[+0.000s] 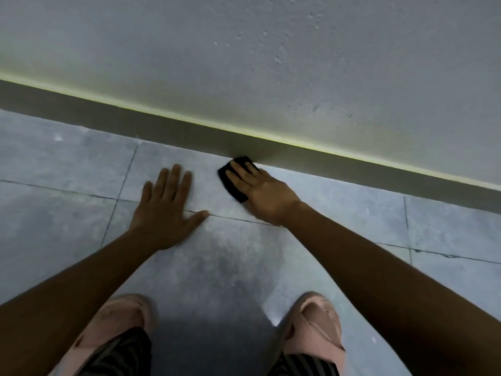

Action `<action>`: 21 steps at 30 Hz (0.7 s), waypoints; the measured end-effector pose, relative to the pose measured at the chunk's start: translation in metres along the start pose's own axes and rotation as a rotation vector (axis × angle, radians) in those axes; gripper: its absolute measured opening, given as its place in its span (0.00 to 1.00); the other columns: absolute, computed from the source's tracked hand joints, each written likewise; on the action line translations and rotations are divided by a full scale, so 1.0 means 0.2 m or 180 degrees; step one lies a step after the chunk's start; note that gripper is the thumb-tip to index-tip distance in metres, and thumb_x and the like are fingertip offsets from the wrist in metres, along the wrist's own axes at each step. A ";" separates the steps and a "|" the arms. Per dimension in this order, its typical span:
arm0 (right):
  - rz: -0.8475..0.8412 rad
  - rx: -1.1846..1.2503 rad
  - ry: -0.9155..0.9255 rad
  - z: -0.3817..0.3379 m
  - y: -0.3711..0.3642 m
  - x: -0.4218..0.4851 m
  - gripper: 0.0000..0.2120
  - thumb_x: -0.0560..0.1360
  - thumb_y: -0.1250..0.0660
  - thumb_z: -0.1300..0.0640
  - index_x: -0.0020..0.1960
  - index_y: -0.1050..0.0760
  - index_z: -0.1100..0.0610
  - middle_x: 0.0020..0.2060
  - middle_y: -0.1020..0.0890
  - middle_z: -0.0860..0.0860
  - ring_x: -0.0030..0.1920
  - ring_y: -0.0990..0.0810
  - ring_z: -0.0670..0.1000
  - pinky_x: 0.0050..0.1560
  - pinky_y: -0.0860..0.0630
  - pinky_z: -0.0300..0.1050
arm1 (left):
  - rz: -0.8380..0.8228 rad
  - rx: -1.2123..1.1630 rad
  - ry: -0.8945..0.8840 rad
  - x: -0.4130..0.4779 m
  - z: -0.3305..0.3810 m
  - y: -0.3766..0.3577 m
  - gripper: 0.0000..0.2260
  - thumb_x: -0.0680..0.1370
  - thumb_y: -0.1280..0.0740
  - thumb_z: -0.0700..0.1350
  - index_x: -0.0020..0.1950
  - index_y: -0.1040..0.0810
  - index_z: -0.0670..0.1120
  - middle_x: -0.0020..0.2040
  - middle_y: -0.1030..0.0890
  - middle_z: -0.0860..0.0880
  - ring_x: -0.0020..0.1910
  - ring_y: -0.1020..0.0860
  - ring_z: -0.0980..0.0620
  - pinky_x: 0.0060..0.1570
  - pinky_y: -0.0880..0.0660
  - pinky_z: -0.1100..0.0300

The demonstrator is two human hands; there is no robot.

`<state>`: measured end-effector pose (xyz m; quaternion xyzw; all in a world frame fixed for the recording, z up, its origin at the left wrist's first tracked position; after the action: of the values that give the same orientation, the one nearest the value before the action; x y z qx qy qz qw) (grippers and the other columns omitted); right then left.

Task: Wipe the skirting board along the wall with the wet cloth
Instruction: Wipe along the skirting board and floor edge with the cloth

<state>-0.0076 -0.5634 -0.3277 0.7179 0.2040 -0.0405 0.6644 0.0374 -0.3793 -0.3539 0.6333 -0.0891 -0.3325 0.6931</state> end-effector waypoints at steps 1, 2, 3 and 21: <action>0.0115 -0.0066 0.0046 0.04 0.00 -0.05 0.26 0.80 0.52 0.52 0.77 0.45 0.55 0.76 0.41 0.55 0.75 0.43 0.59 0.72 0.39 0.50 | -0.0010 0.0041 0.0001 0.00 0.00 0.00 0.42 0.67 0.64 0.72 0.73 0.69 0.48 0.76 0.65 0.45 0.74 0.64 0.46 0.71 0.61 0.45; 0.0244 -0.0137 0.0074 0.09 0.00 -0.10 0.25 0.79 0.51 0.52 0.75 0.40 0.56 0.74 0.36 0.56 0.74 0.38 0.59 0.69 0.35 0.50 | 0.0004 0.0074 0.0014 -0.01 0.00 0.00 0.42 0.67 0.64 0.72 0.73 0.69 0.49 0.76 0.66 0.45 0.74 0.65 0.46 0.71 0.61 0.46; 0.0305 -0.0205 0.0066 0.14 -0.01 -0.16 0.24 0.79 0.49 0.54 0.74 0.36 0.57 0.72 0.33 0.56 0.72 0.34 0.60 0.67 0.32 0.51 | 0.0042 0.0072 0.0022 -0.01 0.00 0.00 0.42 0.68 0.64 0.72 0.74 0.68 0.49 0.76 0.65 0.45 0.74 0.65 0.46 0.71 0.62 0.46; 0.0215 -0.0416 0.0702 -0.08 0.08 0.08 0.27 0.78 0.45 0.62 0.76 0.43 0.57 0.75 0.39 0.58 0.75 0.43 0.60 0.74 0.43 0.51 | 0.0650 -0.0119 0.0341 -0.08 -0.23 0.07 0.38 0.75 0.58 0.66 0.76 0.56 0.43 0.77 0.56 0.43 0.75 0.57 0.45 0.71 0.58 0.45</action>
<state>0.0094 -0.5451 -0.3172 0.6797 0.2536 0.0745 0.6842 0.0548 -0.3323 -0.3451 0.6248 -0.1098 -0.2275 0.7388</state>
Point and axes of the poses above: each hand's wrist, its own x-axis towards the middle knuckle, its own y-axis out of the back of the hand, z = x × y, the point moved 6 cm from there along x, towards the middle knuckle
